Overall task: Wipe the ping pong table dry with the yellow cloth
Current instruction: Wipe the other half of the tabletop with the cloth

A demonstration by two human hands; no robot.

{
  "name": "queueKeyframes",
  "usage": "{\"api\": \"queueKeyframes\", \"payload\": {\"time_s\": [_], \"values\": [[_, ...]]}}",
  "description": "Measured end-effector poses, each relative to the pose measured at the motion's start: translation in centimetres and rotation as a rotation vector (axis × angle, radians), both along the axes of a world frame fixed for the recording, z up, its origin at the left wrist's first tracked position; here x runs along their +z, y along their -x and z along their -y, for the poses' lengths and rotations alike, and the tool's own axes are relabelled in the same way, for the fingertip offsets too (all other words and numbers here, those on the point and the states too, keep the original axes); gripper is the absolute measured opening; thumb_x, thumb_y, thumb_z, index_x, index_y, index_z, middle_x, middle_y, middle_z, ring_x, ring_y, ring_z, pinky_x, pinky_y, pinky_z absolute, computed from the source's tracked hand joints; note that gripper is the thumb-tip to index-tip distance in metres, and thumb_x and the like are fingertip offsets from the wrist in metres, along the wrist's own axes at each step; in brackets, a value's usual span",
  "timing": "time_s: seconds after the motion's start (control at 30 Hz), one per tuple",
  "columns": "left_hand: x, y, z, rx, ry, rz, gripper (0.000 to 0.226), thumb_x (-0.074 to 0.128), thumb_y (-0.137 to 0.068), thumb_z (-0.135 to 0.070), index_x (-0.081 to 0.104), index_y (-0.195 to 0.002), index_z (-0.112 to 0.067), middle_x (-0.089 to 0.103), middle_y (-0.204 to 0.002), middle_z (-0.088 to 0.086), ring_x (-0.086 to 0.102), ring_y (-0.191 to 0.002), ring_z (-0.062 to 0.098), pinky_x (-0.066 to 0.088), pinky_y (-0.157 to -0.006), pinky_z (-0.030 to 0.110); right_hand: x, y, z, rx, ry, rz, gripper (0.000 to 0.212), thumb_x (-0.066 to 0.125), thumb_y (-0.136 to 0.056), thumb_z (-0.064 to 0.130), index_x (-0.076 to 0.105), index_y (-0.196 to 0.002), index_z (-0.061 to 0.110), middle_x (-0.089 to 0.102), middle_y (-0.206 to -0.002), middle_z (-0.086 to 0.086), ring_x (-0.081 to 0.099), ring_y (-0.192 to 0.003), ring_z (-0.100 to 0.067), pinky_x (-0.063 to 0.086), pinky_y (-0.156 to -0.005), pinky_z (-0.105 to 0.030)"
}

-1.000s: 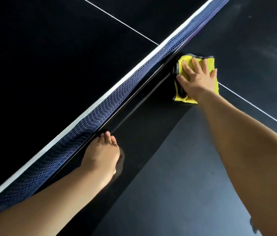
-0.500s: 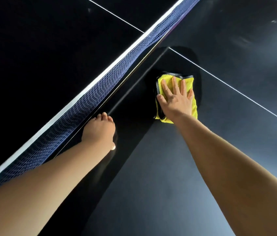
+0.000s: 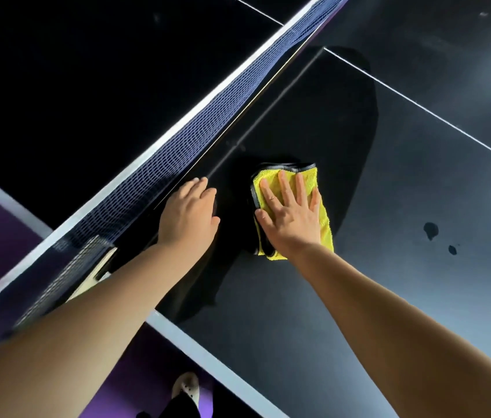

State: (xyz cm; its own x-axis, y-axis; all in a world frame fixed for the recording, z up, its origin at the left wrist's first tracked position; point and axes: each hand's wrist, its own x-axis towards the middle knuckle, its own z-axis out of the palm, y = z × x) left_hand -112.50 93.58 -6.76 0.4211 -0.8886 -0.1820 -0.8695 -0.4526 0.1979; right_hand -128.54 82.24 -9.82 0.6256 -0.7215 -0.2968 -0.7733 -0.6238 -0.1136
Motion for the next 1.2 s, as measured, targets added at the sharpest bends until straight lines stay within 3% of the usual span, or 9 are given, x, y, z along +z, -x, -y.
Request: {"api": "queueKeyframes", "payload": {"time_s": [0.23, 0.4, 0.5, 0.6, 0.73, 0.9, 1.07, 1.2], "values": [[1.3, -0.1, -10.9, 0.055, 0.034, -0.024, 0.046, 0.057, -0.090, -0.021, 0.049, -0.135, -0.012, 0.042, -0.146, 0.006, 0.033, -0.136, 0.022, 0.030, -0.108, 0.034, 0.3, -0.2, -11.8, 0.067, -0.030, -0.009, 0.060, 0.018, -0.100, 0.060, -0.004, -0.153, 0.044, -0.014, -0.164, 0.003, -0.025, -0.147, -0.026, -0.019, -0.117, -0.053], [2.4, 0.5, -16.9, 0.116, 0.065, -0.020, 0.041, 0.056, -0.089, -0.016, 0.053, -0.130, -0.010, 0.044, -0.144, 0.007, 0.036, -0.133, 0.024, 0.032, -0.106, 0.036, 0.7, -0.1, -19.7, 0.165, -0.063, -0.020, 0.067, 0.002, -0.090, 0.063, -0.002, -0.154, 0.044, -0.014, -0.164, 0.002, -0.027, -0.147, -0.027, -0.016, -0.117, -0.056], [2.8, 1.4, -18.9, 0.121, 0.058, -0.038, 0.041, 0.056, -0.089, -0.016, 0.054, -0.130, -0.011, 0.044, -0.143, 0.007, 0.035, -0.133, 0.025, 0.033, -0.104, 0.038, 1.1, 0.9, -22.7, 0.224, -0.077, -0.025, 0.062, 0.009, -0.094, 0.060, 0.000, -0.154, 0.044, -0.014, -0.164, 0.004, -0.028, -0.146, -0.025, -0.019, -0.116, -0.055], [3.1, 3.1, -19.5, 0.080, 0.053, -0.035, 0.041, 0.053, -0.091, -0.018, 0.051, -0.132, -0.013, 0.043, -0.145, 0.005, 0.034, -0.134, 0.022, 0.033, -0.104, 0.037, 1.3, 3.0, -24.2, 0.296, -0.091, -0.012, 0.074, -0.004, -0.082, 0.062, 0.001, -0.153, 0.045, -0.015, -0.162, 0.007, -0.032, -0.141, -0.020, -0.023, -0.115, -0.052], [3.2, 5.7, -18.5, 0.018, 0.067, -0.048, 0.044, 0.053, -0.092, -0.019, 0.048, -0.135, -0.013, 0.042, -0.145, 0.005, 0.034, -0.134, 0.022, 0.031, -0.108, 0.036, 1.6, 6.5, -23.8, 0.272, -0.108, -0.007, 0.071, -0.006, -0.081, 0.062, -0.007, -0.150, 0.047, -0.014, -0.162, 0.009, -0.034, -0.140, -0.018, -0.022, -0.116, -0.048], [2.5, 8.8, -15.8, -0.026, 0.062, -0.070, 0.044, 0.057, -0.089, -0.019, 0.051, -0.133, -0.011, 0.047, -0.141, 0.007, 0.039, -0.131, 0.024, 0.034, -0.104, 0.037, 1.4, 9.1, -20.7, 0.246, -0.100, 0.017, 0.069, 0.001, -0.085, 0.063, -0.003, -0.152, 0.047, -0.007, -0.164, 0.009, -0.028, -0.143, -0.016, -0.022, -0.116, -0.046], [0.3, 11.7, -10.9, -0.001, 0.050, -0.046, 0.053, 0.056, -0.091, -0.027, 0.042, -0.139, -0.012, 0.040, -0.147, 0.006, 0.034, -0.135, 0.022, 0.029, -0.108, 0.036, 0.6, 10.7, -14.0, 0.214, -0.052, 0.039, 0.070, 0.006, -0.086, 0.065, 0.006, -0.154, 0.046, 0.001, -0.165, 0.007, -0.014, -0.151, -0.022, -0.017, -0.119, -0.046], [-1.2, 13.8, -5.3, 0.024, 0.107, 0.001, 0.058, 0.057, -0.089, -0.028, 0.039, -0.141, -0.008, 0.034, -0.150, 0.012, 0.035, -0.134, 0.027, 0.030, -0.107, 0.040, 0.1, 11.5, -6.6, 0.169, -0.017, 0.045, 0.072, 0.002, -0.084, 0.067, 0.005, -0.153, 0.046, -0.001, -0.165, 0.009, -0.013, -0.151, -0.020, -0.014, -0.120, -0.044]]}}
